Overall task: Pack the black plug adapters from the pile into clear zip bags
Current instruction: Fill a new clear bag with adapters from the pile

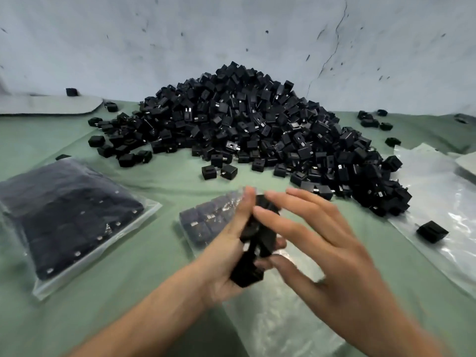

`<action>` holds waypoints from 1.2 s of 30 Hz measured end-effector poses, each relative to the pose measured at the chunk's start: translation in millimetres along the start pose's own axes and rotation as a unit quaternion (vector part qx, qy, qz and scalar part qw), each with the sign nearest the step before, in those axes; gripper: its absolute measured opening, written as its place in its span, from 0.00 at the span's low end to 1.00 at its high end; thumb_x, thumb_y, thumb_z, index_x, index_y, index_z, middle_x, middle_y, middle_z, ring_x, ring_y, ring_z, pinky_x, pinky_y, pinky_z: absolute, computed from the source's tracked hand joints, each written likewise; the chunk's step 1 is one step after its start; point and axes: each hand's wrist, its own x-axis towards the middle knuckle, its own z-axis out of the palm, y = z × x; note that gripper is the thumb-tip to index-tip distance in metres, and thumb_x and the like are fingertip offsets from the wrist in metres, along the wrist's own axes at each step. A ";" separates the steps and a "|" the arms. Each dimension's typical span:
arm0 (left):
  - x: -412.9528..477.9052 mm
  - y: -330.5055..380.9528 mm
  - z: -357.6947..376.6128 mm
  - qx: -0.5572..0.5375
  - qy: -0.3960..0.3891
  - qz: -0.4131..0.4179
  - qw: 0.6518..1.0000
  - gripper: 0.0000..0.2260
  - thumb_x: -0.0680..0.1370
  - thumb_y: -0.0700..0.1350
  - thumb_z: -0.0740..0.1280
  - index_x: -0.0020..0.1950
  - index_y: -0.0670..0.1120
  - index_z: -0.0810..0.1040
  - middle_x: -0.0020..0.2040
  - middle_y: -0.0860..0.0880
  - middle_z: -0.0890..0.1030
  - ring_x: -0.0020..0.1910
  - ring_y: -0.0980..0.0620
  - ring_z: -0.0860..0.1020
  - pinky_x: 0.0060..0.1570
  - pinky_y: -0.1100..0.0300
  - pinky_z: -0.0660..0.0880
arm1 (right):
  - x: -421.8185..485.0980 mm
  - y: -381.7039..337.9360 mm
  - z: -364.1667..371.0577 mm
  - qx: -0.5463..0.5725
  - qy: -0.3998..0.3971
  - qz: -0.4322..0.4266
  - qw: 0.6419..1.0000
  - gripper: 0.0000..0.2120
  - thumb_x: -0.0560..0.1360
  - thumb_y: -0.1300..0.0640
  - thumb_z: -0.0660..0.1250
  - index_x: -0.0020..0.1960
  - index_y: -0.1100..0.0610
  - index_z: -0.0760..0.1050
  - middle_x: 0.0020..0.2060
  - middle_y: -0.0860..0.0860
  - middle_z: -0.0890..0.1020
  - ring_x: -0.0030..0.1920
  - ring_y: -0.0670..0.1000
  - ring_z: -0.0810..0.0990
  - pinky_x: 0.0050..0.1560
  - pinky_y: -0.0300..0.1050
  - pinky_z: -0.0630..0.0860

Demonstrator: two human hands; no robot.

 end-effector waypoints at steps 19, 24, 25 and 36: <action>23.7 94.8 -108.5 -0.006 0.160 0.150 0.976 0.27 0.70 0.74 0.55 0.39 0.50 0.74 0.45 0.47 0.78 0.25 0.62 0.61 0.19 0.73 0.60 | -114.4 64.8 -69.7 0.096 -0.158 0.361 0.914 0.12 0.65 0.49 0.79 0.43 0.35 0.81 0.34 0.43 0.83 0.33 0.45 0.81 0.35 0.39 0.77; 21.9 96.1 -126.4 -0.078 0.088 0.112 0.987 0.23 0.60 0.70 0.66 0.39 0.52 0.76 0.48 0.47 0.79 0.29 0.63 0.58 0.19 0.71 0.61 | -115.2 44.3 -35.8 0.137 -0.214 0.288 0.923 0.15 0.67 0.44 0.73 0.54 0.40 0.80 0.46 0.34 0.81 0.45 0.36 0.81 0.44 0.30 0.74; 22.0 95.7 -126.3 -0.086 0.078 0.110 0.987 0.23 0.59 0.69 0.68 0.40 0.52 0.77 0.48 0.47 0.79 0.29 0.63 0.58 0.19 0.71 0.61 | -113.1 39.1 -23.8 0.141 -0.164 0.291 0.932 0.16 0.67 0.41 0.72 0.54 0.42 0.81 0.47 0.36 0.81 0.46 0.37 0.81 0.45 0.30 0.74; 13.5 95.2 -132.2 -0.089 0.031 0.099 0.991 0.23 0.57 0.66 0.74 0.43 0.53 0.77 0.49 0.48 0.78 0.29 0.62 0.59 0.19 0.72 0.61 | -114.6 28.8 35.9 -0.077 0.076 0.268 0.957 0.11 0.69 0.46 0.68 0.37 0.53 0.71 0.31 0.44 0.72 0.33 0.41 0.67 0.37 0.27 0.66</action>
